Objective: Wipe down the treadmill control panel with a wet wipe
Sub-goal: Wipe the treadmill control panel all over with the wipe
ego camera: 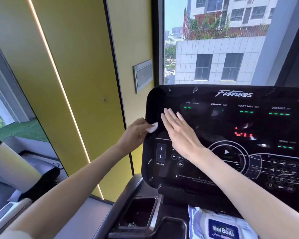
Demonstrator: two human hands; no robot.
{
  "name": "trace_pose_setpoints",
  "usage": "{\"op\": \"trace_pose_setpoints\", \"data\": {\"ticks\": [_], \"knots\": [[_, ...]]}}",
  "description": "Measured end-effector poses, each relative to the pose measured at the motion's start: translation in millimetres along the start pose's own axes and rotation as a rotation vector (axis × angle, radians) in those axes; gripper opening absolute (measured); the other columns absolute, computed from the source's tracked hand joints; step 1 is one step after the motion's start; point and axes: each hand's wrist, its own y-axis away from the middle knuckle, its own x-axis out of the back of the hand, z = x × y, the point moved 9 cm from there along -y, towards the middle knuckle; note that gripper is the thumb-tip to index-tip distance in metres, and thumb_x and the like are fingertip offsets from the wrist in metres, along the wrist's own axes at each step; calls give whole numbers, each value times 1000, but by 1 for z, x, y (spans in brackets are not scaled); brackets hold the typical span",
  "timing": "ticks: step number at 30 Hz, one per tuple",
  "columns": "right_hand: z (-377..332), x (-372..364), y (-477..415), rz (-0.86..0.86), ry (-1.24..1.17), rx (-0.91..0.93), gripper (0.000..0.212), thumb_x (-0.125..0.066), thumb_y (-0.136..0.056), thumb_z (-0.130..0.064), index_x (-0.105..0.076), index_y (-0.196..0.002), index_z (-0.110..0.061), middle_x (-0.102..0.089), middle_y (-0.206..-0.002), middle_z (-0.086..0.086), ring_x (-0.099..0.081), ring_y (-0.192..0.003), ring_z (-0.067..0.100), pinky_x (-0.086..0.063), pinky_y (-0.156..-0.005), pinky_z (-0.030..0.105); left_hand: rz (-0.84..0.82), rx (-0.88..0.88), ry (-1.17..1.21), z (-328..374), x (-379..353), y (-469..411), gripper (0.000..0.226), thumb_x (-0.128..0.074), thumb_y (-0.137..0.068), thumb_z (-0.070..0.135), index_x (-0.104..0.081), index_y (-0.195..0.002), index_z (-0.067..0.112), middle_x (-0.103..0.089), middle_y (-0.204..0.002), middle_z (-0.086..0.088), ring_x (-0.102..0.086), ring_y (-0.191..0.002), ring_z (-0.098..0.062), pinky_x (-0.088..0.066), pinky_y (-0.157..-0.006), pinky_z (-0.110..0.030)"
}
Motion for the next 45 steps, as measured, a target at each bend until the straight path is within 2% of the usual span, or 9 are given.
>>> {"op": "trace_pose_setpoints", "data": {"ticks": [7, 10, 14, 18, 22, 26, 31, 34, 45], "knots": [[-27, -19, 48, -2, -23, -39, 72, -43, -64, 16, -34, -136, 12, -33, -143, 28, -30, -135, 36, -31, -108, 47, -65, -52, 46, 20, -16, 7, 28, -47, -85, -2, -68, -103, 4, -57, -88, -10, -57, -78, -20, -48, -71, -27], [-11, -20, 48, -41, 3, -110, 76, -57, -62, 18, -36, -135, 11, -35, -142, 29, -32, -134, 36, -32, -108, 47, 179, 193, 98, -7, 3, 4, 31, -56, -83, -8, -68, -107, 6, -57, -86, -7, -56, -74, -18, -47, -69, -28], [-10, -26, 49, -95, 16, -89, 75, -65, -63, 13, -38, -133, 12, -36, -141, 29, -34, -133, 37, -34, -106, 48, -72, -109, 32, 29, -25, 17, 29, -49, -83, -7, -66, -105, 3, -57, -88, -12, -55, -78, -22, -46, -70, -27], [-12, -24, 47, -81, 37, -83, 70, -62, -67, 12, -38, -133, 12, -35, -142, 29, -33, -134, 37, -30, -109, 48, 186, 200, 98, -7, 2, 9, 26, -58, -87, -3, -69, -108, 9, -56, -83, -6, -54, -70, -15, -42, -66, -21], [-12, -27, 48, -98, 59, -66, 68, -60, -72, 11, -35, -135, 13, -32, -143, 30, -29, -135, 39, -29, -109, 50, -84, -97, 24, 28, -29, 25, 31, -52, -83, -9, -66, -108, 2, -56, -90, -11, -54, -81, -20, -45, -74, -24], [-11, -31, 49, -108, 72, -72, 68, -62, -74, 9, -33, -136, 12, -30, -145, 29, -27, -136, 38, -26, -111, 49, 184, 192, 121, -5, -3, 18, 26, -58, -86, -5, -69, -107, 6, -55, -83, -5, -51, -70, -8, -41, -68, -17], [-12, -33, 49, -96, 76, -53, 63, -57, -77, 7, -33, -136, 12, -30, -145, 29, -27, -136, 39, -28, -110, 49, -66, -53, 55, 22, -29, 27, 35, -51, -83, -10, -66, -109, 6, -58, -89, -10, -54, -81, -17, -44, -74, -22], [-12, -32, 49, -74, 64, -59, 61, -51, -78, 8, -33, -136, 12, -29, -145, 29, -26, -136, 39, -28, -110, 49, 197, 190, 118, -10, 1, 19, 34, -54, -85, -9, -68, -107, 11, -57, -84, -2, -51, -74, -4, -40, -69, -15], [-16, -32, 50, -28, 31, -87, 57, -20, -80, 10, -30, -137, 14, -28, -145, 31, -27, -136, 41, -26, -110, 50, -183, -226, -69, 30, -40, 46, 32, -40, -86, -2, -64, -107, 3, -57, -90, -12, -53, -82, -25, -49, -63, -37]]}}
